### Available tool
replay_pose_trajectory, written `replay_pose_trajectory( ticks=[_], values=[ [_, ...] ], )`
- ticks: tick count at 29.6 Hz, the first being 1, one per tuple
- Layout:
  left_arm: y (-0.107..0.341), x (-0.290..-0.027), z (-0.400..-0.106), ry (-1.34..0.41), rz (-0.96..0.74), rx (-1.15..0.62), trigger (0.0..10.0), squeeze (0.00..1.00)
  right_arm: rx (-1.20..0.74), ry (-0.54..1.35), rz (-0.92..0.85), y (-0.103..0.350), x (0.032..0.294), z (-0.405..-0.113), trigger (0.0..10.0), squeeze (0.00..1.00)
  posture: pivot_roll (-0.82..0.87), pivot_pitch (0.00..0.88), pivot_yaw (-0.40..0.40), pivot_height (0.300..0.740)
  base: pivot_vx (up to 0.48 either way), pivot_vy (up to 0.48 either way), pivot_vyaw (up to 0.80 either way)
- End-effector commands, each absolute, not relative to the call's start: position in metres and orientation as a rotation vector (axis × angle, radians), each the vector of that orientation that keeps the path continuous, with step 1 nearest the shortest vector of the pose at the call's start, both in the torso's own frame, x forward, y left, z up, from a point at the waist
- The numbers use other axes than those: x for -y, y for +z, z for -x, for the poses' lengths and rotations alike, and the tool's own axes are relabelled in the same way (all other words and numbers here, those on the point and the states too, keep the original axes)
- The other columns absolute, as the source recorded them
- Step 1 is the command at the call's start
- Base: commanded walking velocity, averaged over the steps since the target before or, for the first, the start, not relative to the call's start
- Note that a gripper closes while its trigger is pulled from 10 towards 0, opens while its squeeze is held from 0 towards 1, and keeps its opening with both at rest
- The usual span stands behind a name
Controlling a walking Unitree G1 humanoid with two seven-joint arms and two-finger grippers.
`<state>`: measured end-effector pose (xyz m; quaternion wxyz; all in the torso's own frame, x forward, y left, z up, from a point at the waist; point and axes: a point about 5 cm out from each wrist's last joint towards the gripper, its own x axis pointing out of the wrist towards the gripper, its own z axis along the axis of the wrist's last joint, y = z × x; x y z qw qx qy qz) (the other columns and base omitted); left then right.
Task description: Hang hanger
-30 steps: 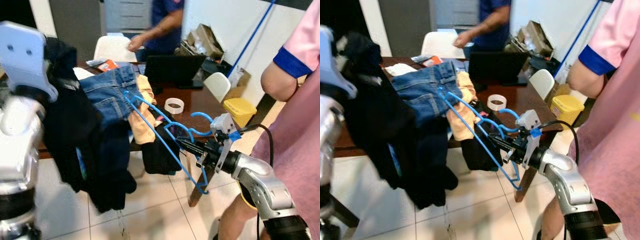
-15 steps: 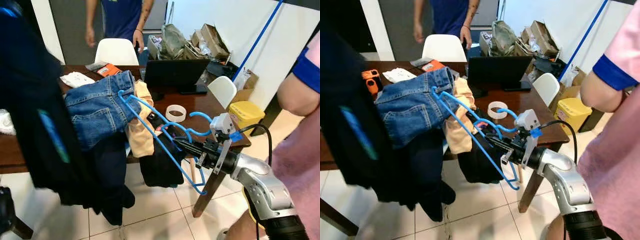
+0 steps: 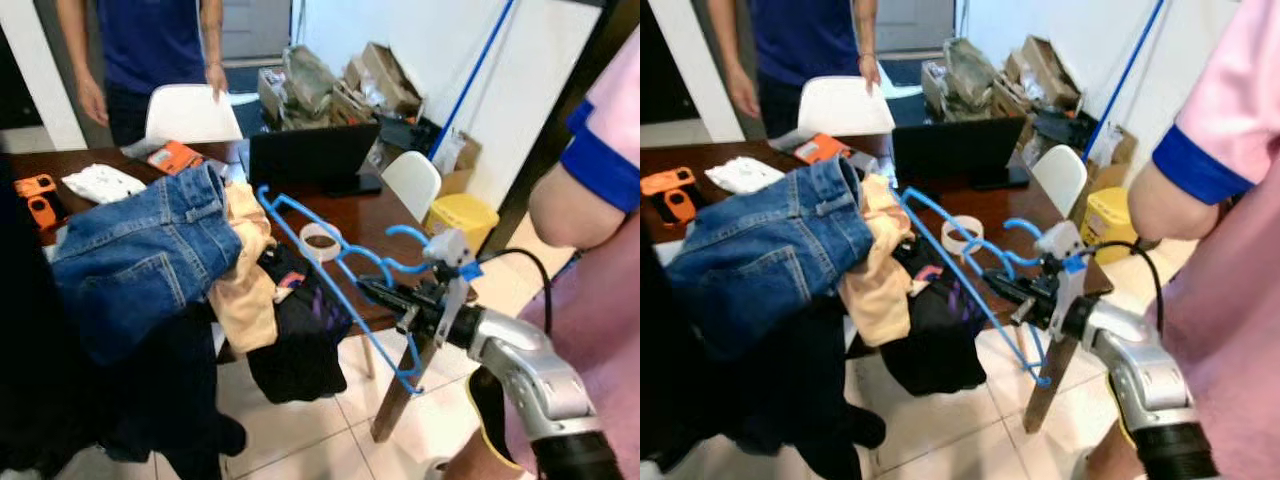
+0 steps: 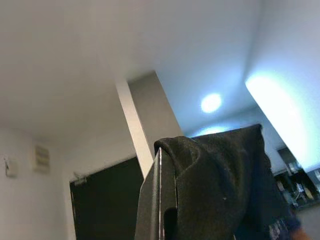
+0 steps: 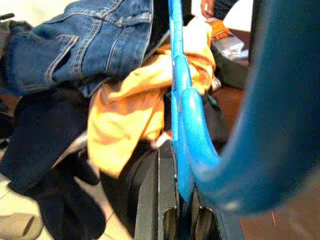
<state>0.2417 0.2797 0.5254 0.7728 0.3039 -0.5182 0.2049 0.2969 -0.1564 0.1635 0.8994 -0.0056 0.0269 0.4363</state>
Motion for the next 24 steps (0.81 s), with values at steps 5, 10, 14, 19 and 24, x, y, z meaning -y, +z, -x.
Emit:
replay_pose_trajectory(
  ticks=[5, 10, 14, 19, 24],
  values=[
    [0.524, -0.287, -0.256, 0.419, -0.657, 1.079, 10.0, 0.0, -0.054, 0.907, 0.024, 0.165, 0.157, -0.294, 10.0, 0.0, 0.04, 0.0, -0.026, 0.74, 0.254, 0.0, -0.8],
    [0.494, -0.291, -0.286, 0.348, -0.619, 0.945, 10.0, 0.0, -0.06, 0.916, 0.027, 0.163, 0.155, -0.291, 10.0, 0.0, 0.03, 0.0, -0.024, 0.74, 0.049, 0.0, -0.13],
    [0.451, -0.291, -0.314, 0.271, -0.585, 0.783, 10.0, 0.0, -0.065, 0.929, 0.032, 0.162, 0.154, -0.289, 10.0, 0.0, 0.02, 0.0, -0.026, 0.74, 0.0, 0.0, 0.0],
    [0.382, -0.281, -0.341, 0.144, -0.54, 0.582, 10.0, 0.0, -0.072, 0.946, 0.035, 0.162, 0.155, -0.287, 10.0, 0.0, 0.02, 0.0, -0.032, 0.74, 0.0, 0.0, 0.0],
    [0.299, -0.27, -0.355, 0.044, -0.509, 0.332, 10.0, 0.0, -0.089, 0.976, 0.043, 0.161, 0.155, -0.282, 10.0, 0.0, 0.01, 0.0, -0.038, 0.74, 0.0, 0.0, 0.0]
  ],
)
